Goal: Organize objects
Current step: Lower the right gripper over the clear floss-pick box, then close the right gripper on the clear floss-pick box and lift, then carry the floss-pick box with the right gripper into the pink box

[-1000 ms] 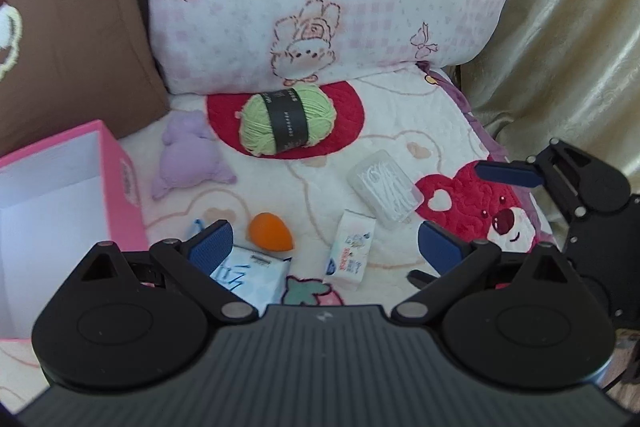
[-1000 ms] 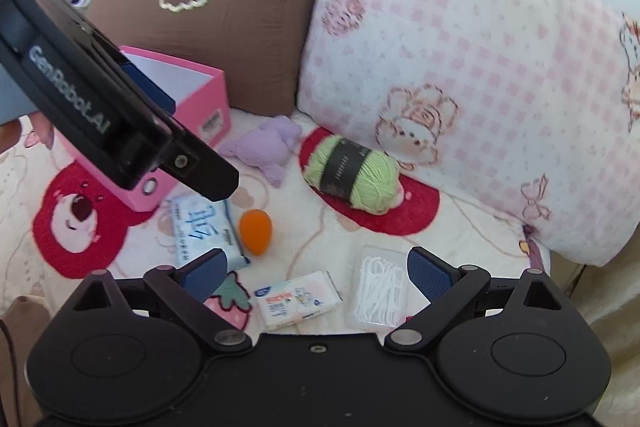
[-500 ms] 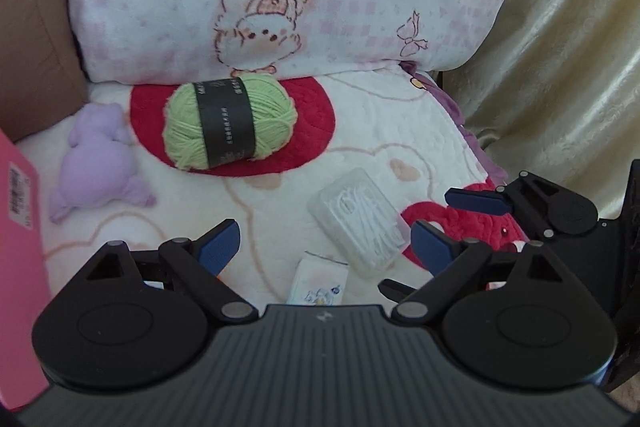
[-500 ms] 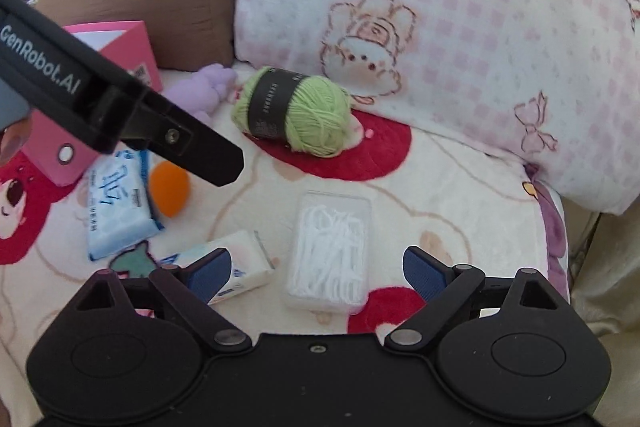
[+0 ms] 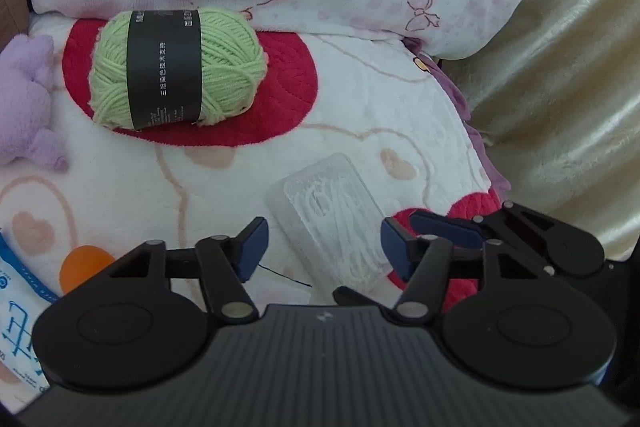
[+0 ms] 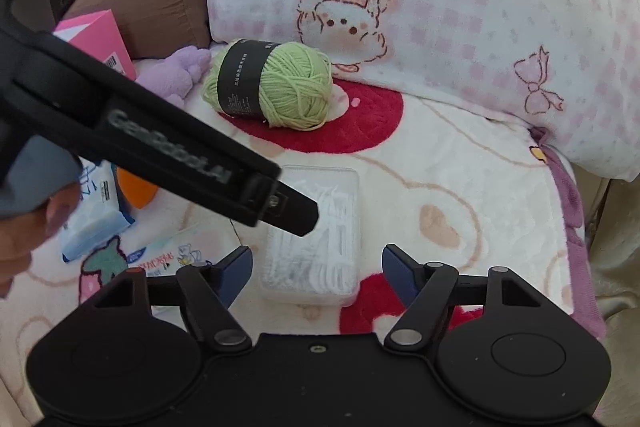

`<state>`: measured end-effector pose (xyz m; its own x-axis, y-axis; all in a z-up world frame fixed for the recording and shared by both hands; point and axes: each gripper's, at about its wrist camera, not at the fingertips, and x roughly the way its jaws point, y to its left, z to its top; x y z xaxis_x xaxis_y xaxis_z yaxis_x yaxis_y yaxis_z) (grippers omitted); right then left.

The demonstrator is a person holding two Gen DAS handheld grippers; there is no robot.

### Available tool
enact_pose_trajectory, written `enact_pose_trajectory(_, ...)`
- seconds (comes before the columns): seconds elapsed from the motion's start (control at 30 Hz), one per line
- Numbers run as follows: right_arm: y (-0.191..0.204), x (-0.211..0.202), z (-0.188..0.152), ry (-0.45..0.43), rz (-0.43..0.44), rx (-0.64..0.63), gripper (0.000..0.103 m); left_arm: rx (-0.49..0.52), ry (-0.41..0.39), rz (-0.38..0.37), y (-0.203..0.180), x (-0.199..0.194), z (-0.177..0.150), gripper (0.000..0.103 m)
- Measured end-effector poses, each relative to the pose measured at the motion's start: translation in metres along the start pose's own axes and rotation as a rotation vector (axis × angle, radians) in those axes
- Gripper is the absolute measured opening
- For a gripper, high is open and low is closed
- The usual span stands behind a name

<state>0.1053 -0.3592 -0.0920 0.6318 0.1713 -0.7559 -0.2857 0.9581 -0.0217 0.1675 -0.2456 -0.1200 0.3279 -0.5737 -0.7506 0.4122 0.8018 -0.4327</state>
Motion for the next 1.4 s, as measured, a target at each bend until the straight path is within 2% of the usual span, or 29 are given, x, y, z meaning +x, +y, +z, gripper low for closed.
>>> enact_pose_trajectory(0.03,0.000,0.002,0.000,0.006,0.006,0.005,0.072,-0.010,0.004,-0.010,0.001,0.003,0.001,0.048)
enact_pose_trajectory(0.07,0.002,0.004,-0.001,0.011,0.008,0.001,0.069,-0.020,0.010,-0.017,0.003,0.005,0.001,0.046)
enact_pose_trajectory(0.13,0.002,0.010,-0.004,0.027,0.000,-0.005,0.066,-0.039,0.018,-0.026,0.005,0.007,0.001,0.032)
enact_pose_trajectory(0.23,-0.001,0.020,-0.007,0.049,0.007,0.012,0.063,-0.065,0.024,-0.024,0.009,0.011,0.000,0.026)
enact_pose_trajectory(0.37,0.001,0.026,-0.007,0.060,-0.002,0.016,0.064,-0.076,0.034,-0.017,0.012,0.020,-0.002,0.027)
enact_pose_trajectory(0.5,0.000,0.034,-0.008,0.066,-0.007,0.049,0.065,-0.110,0.044,-0.021,0.013,0.026,-0.001,0.034)
enact_pose_trajectory(0.6,-0.002,0.041,-0.008,0.068,-0.008,0.066,0.065,-0.093,0.039,-0.019,0.010,0.029,-0.003,0.039)
enact_pose_trajectory(0.73,0.002,0.043,-0.001,0.089,-0.043,0.108,0.064,-0.093,-0.001,-0.007,0.003,0.021,-0.008,0.038)
enact_pose_trajectory(0.83,0.001,0.035,-0.002,0.080,-0.035,0.112,0.064,-0.098,-0.005,-0.029,0.004,0.012,-0.009,0.033)
enact_pose_trajectory(1.07,0.015,0.013,0.004,0.046,-0.046,0.058,0.064,-0.063,-0.028,-0.030,-0.001,-0.016,-0.012,0.033)
enact_pose_trajectory(1.23,0.028,-0.008,0.005,0.021,-0.025,-0.018,0.064,-0.048,-0.011,-0.057,0.000,-0.040,-0.017,0.034)
enact_pose_trajectory(1.4,0.041,-0.027,0.005,-0.002,-0.002,-0.070,0.064,0.018,-0.024,-0.038,-0.008,-0.064,-0.027,0.036)
